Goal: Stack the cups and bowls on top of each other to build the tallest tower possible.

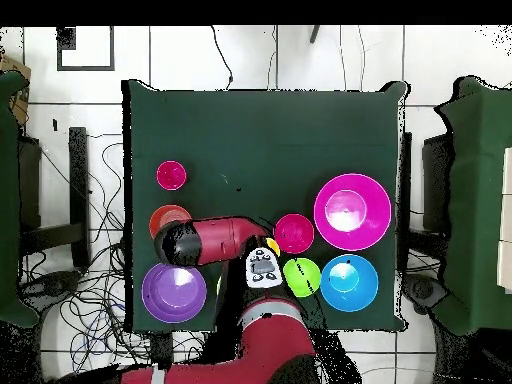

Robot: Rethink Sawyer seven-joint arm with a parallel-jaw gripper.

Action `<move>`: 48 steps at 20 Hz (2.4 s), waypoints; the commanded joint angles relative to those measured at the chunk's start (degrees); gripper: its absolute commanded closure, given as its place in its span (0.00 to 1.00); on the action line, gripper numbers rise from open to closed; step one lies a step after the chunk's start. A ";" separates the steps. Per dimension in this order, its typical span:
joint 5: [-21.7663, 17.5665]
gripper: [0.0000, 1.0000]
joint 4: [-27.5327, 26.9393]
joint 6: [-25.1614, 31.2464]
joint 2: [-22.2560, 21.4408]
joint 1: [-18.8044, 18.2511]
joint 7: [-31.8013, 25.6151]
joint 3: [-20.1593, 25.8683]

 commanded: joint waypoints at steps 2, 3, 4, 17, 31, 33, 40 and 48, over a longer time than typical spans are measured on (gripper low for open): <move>-1.25 0.00 -2.30 1.12 0.40 1.58 6.69 -0.20; -1.12 0.00 -2.14 1.33 0.23 1.60 6.69 -0.20; -0.89 0.00 -1.70 1.88 -0.42 1.66 6.70 -0.17; 0.66 0.00 1.03 6.67 -5.67 1.27 6.42 0.97; 1.27 0.00 2.52 11.74 -4.37 1.84 7.01 0.20; 1.40 0.00 2.63 12.78 -4.29 2.15 7.21 0.05; 0.93 0.00 1.47 14.25 -2.65 2.06 6.70 0.05; -0.03 0.00 0.19 9.45 0.08 2.88 8.53 -0.82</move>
